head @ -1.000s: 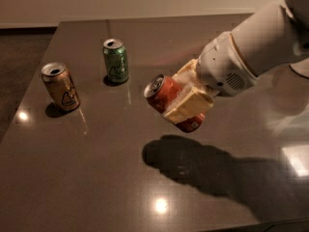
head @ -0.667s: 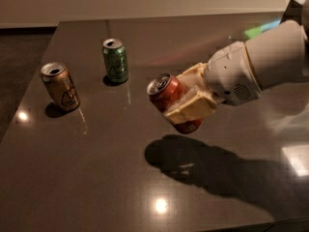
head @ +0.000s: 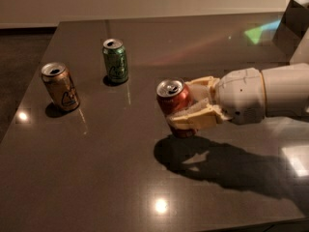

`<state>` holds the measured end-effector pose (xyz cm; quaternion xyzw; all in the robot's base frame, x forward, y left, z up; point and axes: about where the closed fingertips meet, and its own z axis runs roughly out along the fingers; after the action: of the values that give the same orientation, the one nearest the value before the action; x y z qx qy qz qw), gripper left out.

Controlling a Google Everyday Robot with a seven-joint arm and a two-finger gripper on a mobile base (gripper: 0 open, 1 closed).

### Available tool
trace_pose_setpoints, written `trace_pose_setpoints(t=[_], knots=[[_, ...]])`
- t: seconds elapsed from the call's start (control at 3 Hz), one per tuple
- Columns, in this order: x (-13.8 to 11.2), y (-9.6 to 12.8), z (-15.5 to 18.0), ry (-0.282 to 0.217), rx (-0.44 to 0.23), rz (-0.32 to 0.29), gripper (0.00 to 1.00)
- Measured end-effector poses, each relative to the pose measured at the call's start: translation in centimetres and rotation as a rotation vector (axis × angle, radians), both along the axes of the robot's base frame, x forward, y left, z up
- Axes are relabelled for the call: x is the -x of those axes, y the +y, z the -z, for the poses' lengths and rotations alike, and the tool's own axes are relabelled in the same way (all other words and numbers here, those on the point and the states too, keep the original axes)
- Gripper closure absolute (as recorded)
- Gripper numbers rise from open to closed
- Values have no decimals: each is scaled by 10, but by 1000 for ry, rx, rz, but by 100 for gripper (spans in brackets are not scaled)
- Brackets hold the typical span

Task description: Place coke can upright

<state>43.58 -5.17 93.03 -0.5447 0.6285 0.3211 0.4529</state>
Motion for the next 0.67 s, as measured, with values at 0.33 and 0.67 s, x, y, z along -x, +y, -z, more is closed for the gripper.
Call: trace_pose_setpoints(t=[0.33, 0.67], knots=[[-1, -1, 5, -8, -66, -24, 100], [0, -1, 9, -20, -116, -48, 100]])
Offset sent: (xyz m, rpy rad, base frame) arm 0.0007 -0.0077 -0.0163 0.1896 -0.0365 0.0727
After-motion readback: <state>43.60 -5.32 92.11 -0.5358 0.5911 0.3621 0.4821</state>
